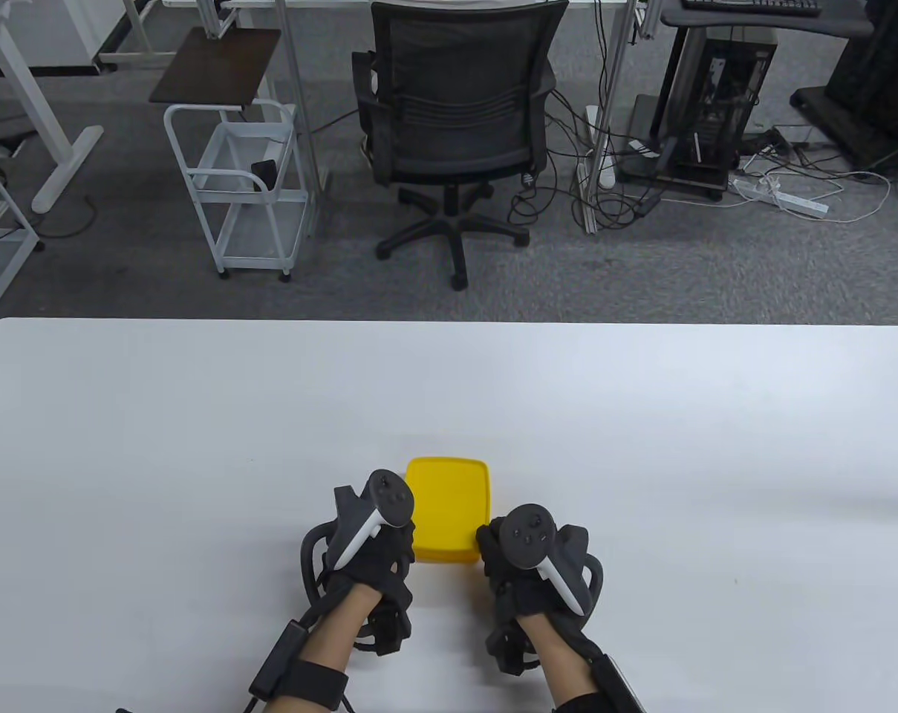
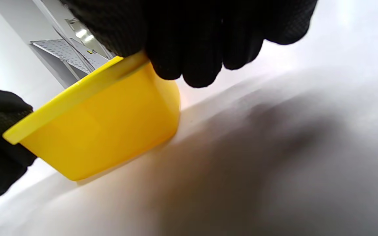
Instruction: Cover the plastic food container
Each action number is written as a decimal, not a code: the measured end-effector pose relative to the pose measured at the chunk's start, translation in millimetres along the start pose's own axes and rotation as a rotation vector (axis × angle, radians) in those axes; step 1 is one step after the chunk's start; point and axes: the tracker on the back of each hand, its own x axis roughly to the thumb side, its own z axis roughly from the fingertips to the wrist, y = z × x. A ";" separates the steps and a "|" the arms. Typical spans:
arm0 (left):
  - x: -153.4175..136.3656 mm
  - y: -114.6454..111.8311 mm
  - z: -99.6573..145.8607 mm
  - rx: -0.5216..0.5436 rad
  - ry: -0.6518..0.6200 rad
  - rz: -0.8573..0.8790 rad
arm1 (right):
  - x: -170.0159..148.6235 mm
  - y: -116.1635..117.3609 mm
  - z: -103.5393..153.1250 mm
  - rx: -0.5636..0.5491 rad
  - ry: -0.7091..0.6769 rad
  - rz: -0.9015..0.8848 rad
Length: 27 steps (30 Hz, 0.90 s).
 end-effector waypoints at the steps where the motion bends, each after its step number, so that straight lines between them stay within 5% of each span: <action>1: -1.1 0.1 1.3 0.005 0.000 -0.003 | -0.4 -0.4 1.4 -0.028 -0.007 0.033; 3: -3.9 4.2 9.2 0.045 0.003 -0.008 | -4.0 -9.1 6.0 -0.127 -0.049 0.164; 6: -10.4 26.2 30.2 0.239 -0.036 -0.077 | -18.4 -30.5 13.9 -0.303 -0.088 0.352; 10: -30.2 44.8 52.6 0.395 -0.236 -0.060 | -45.3 -48.7 21.9 -0.300 -0.137 0.444; 15: -61.9 35.5 56.7 0.334 -0.271 -0.220 | -60.9 -57.7 17.8 -0.241 -0.133 0.343; 20: -78.8 21.0 40.9 0.159 -0.230 -0.289 | -67.6 -45.4 13.3 0.008 -0.087 0.354; 27: -80.7 6.2 27.9 0.080 -0.217 -0.325 | -69.4 -38.8 9.7 0.034 -0.090 0.377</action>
